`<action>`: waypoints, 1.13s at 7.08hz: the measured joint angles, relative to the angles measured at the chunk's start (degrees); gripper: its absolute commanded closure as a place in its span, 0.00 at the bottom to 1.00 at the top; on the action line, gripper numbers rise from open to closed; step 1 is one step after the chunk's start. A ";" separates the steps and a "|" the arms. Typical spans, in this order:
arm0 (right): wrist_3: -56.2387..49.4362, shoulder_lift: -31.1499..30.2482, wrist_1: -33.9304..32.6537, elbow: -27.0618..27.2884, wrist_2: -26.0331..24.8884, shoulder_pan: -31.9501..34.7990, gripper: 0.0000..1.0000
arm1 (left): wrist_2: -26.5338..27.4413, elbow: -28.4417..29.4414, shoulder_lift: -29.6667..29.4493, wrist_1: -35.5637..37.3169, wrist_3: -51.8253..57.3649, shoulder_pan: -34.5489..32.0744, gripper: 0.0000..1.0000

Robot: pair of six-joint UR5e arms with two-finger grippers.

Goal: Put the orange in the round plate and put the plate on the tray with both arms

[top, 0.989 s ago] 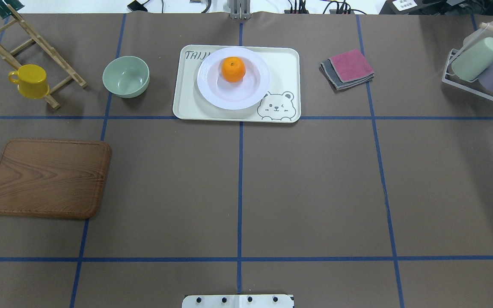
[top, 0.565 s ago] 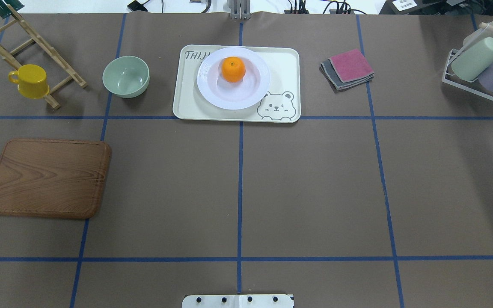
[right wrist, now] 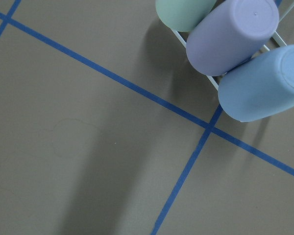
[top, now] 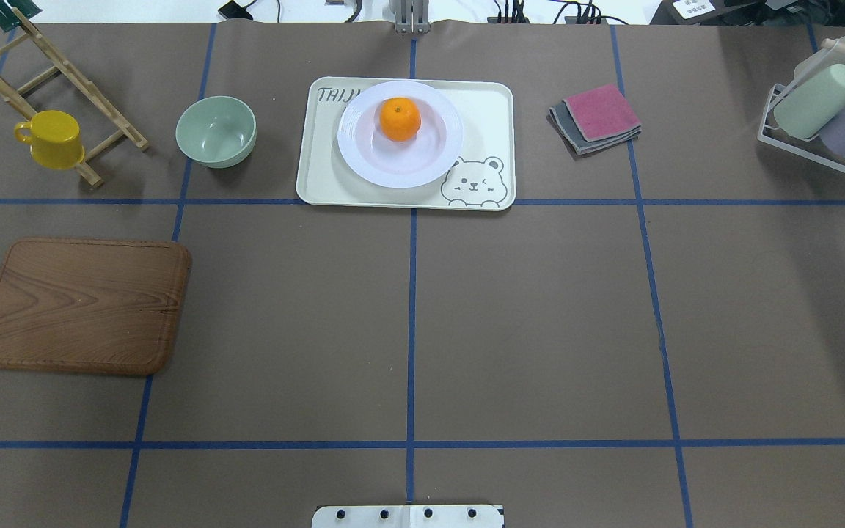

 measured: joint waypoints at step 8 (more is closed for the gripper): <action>-0.65 1.28 -0.31 -0.39 -3.94 -0.69 0.01 | 5.03 2.38 -0.49 -2.59 -0.25 0.01 0.01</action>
